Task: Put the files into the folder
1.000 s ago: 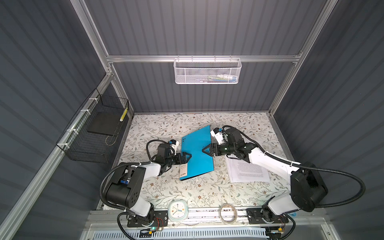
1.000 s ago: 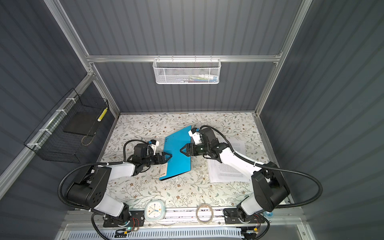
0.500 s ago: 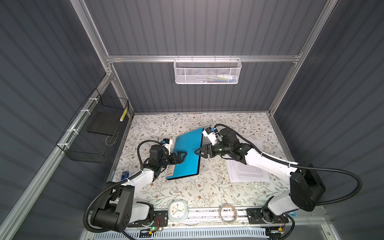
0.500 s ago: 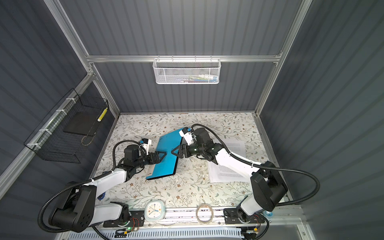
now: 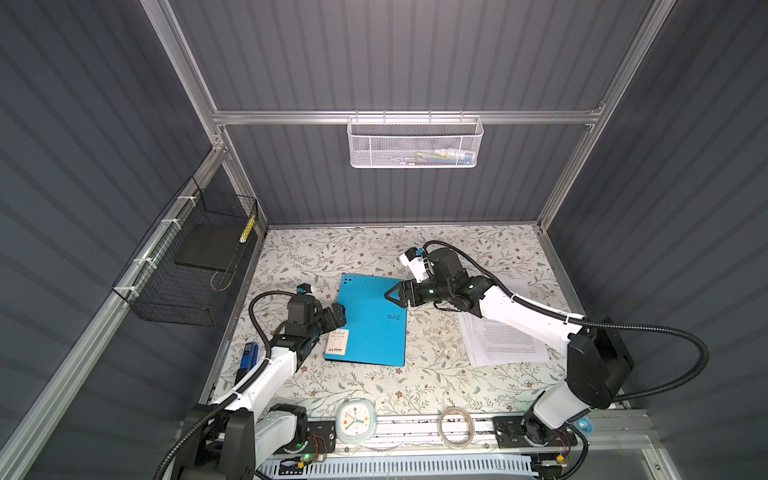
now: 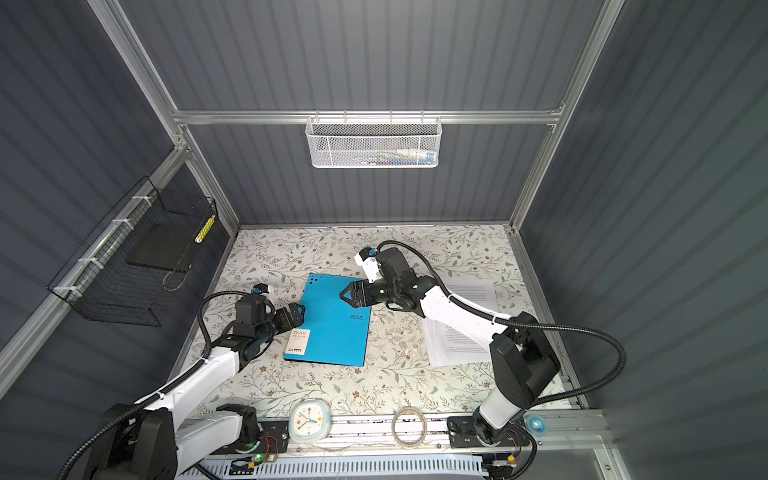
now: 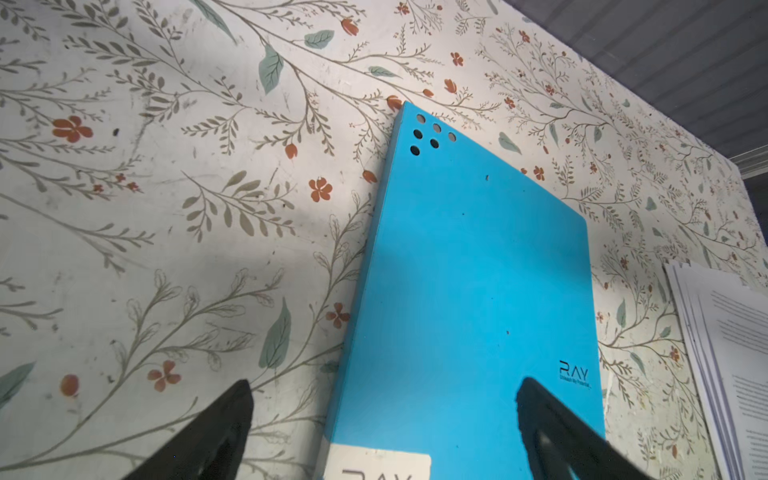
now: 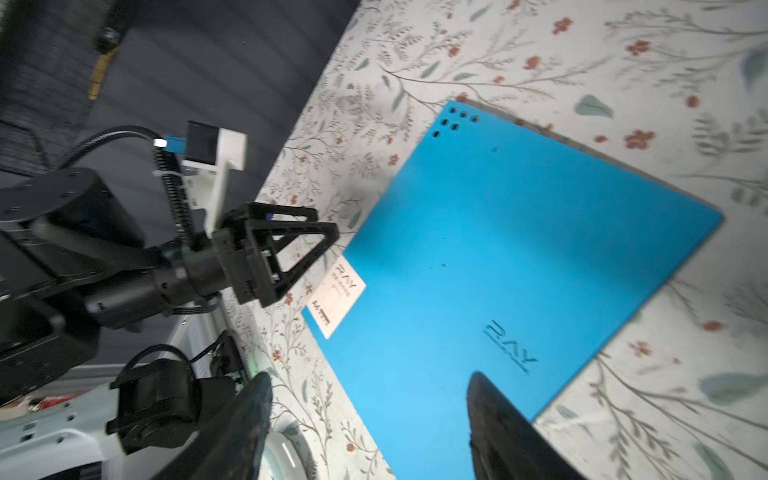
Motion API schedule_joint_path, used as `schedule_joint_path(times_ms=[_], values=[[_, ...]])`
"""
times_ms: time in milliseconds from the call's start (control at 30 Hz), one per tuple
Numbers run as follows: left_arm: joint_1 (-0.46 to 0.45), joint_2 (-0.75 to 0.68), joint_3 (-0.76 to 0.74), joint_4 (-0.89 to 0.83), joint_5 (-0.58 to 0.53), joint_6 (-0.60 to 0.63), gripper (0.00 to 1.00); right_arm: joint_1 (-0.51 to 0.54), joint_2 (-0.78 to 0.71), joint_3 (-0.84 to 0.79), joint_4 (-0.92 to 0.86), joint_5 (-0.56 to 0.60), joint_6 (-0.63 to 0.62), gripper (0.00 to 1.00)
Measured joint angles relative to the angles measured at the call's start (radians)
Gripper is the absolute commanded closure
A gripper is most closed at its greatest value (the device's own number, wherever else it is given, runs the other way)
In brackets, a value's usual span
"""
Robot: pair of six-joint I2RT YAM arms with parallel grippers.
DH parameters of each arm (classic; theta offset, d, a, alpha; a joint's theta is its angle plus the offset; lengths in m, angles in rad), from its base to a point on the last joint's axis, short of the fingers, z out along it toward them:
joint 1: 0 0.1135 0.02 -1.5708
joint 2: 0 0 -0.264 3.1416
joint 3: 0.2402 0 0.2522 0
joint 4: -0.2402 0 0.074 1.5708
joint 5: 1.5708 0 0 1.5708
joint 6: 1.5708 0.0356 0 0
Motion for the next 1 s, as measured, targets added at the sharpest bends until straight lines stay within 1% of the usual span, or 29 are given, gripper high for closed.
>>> schedule_joint_path(times_ms=[133,400,667,1000], values=[[0.000,0.084,0.032,-0.003,0.022,0.010,0.01,-0.017,0.048,-0.011,-0.062,0.045,0.003,0.26],[0.000,0.173,0.034,0.015,0.090,0.022,0.01,-0.017,0.197,-0.050,-0.103,0.039,0.024,0.26],[-0.015,0.219,0.043,0.028,0.129,0.043,0.01,-0.017,0.264,-0.051,-0.070,0.026,0.027,0.26],[-0.082,0.269,0.072,0.039,0.141,0.059,0.01,-0.022,0.282,-0.059,0.001,-0.015,0.051,0.26]])
